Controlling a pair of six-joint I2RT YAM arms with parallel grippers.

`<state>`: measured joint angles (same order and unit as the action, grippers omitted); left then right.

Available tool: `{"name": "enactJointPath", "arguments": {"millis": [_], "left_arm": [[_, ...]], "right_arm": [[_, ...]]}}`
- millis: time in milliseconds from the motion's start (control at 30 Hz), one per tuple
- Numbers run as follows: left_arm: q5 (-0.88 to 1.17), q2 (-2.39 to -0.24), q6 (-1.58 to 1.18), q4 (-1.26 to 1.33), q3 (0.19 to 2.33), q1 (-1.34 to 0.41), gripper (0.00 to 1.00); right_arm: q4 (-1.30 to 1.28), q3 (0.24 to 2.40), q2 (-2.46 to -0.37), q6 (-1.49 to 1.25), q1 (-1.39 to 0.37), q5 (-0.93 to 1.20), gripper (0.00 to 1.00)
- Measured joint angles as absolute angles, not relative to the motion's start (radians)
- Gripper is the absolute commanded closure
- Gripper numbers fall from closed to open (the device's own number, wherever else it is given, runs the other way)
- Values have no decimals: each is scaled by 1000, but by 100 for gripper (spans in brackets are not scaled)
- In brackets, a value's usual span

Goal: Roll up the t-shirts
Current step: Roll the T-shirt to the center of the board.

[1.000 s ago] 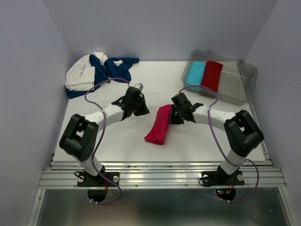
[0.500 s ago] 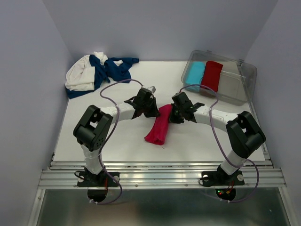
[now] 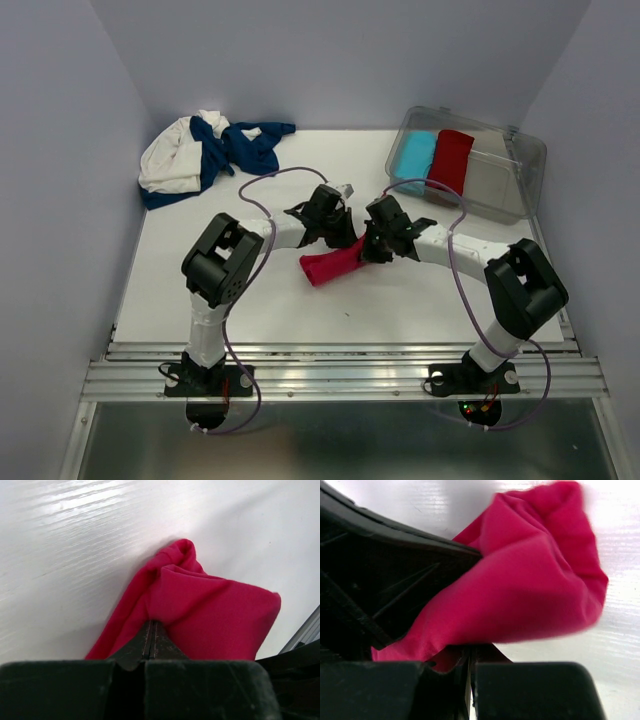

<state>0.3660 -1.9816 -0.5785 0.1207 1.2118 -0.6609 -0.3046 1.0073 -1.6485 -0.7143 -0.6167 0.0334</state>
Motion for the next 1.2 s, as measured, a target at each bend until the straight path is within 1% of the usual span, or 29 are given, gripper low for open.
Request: {"name": "enactJointPath", "arguments": {"millis": [333,633,833,1200], "left_arm": [[430,-2022,-575,162,1235,-674,100],[471,-2023,-561,210,1204,-673,100],[486,-2022,-546,217,1199,-673,100],[470,-1962,-462,82,1212,-631,100]], "right_arm": [[-336,1007,-1642,-712,-617,29,99],[-370,1020,-1638,-710,-617,-12,99],[-382,1020,-1597,-710,-624,-41,99],[-353,1020,-1586,-714,-624,-54,99]]}}
